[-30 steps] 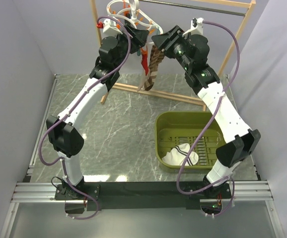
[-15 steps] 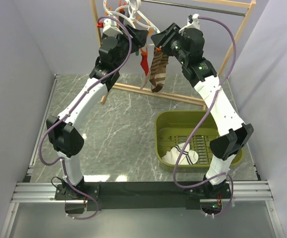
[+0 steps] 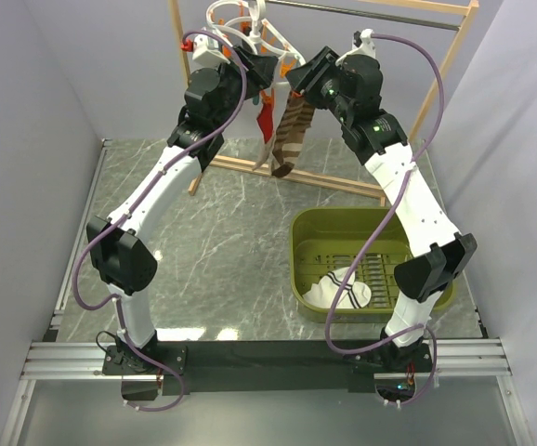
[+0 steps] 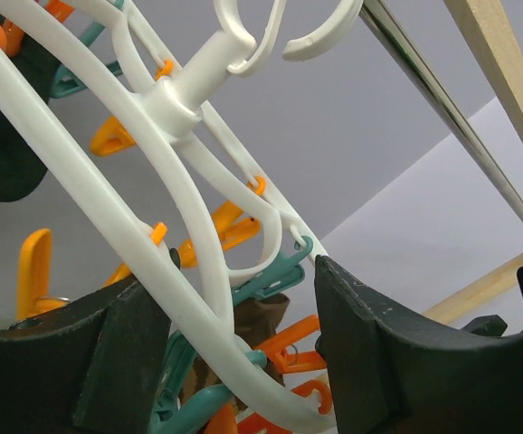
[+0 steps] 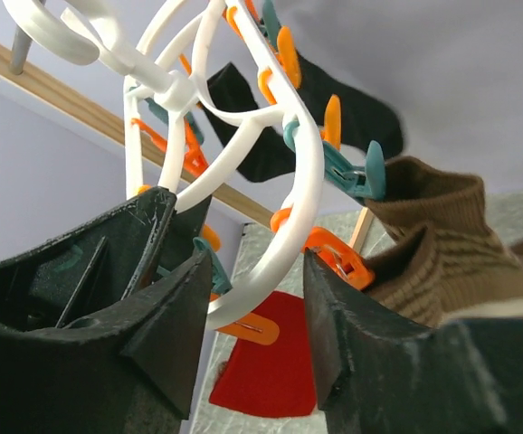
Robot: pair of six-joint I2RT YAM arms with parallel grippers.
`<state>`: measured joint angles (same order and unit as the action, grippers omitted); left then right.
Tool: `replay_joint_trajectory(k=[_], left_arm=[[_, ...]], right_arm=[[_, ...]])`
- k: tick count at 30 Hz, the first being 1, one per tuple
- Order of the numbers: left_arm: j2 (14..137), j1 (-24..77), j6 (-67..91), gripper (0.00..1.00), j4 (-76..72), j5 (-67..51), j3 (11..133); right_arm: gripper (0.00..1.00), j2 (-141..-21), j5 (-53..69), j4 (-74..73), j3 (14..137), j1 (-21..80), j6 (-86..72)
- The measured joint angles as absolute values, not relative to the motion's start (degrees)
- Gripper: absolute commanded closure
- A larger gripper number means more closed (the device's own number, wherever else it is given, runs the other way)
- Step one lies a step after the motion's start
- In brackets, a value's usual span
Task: Clip the socks to the hanger
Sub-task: Rotate the hanger at the clothesline.
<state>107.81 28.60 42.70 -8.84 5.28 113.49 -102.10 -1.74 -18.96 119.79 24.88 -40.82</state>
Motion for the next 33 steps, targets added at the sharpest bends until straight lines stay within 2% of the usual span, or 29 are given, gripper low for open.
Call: replay_joint_trajectory(k=[4, 5, 9, 18, 26, 33], left_arm=[[107.7, 28.6, 42.6, 0.32, -9.5, 5.2, 112.9], [107.5, 28.6, 42.5, 0.3, -9.6, 5.2, 112.4], [107.1, 28.5, 42.1, 0.24, -9.1, 5.3, 111.0], [101.1, 21.2, 42.9, 0.13, -7.1, 0.5, 108.6], [95.2, 17.5, 40.7, 0.2, -7.5, 0.4, 108.8], [100.3, 14.4, 41.8, 0.22, -4.4, 2.4, 115.2]], right_arm=[[0.6, -102.3, -2.0, -19.0, 120.0, 24.9, -40.8], [0.67, -102.5, -2.2, -19.0, 120.1, 24.9, -40.8], [0.76, -103.4, -3.9, -18.9, 121.4, 24.8, -40.9], [0.76, -106.8, -1.9, -18.3, 125.1, 21.7, -41.5], [0.73, -110.1, -0.1, -17.8, 129.4, 19.4, -41.9], [0.72, -110.1, 0.0, -17.1, 129.4, 19.4, -41.9]])
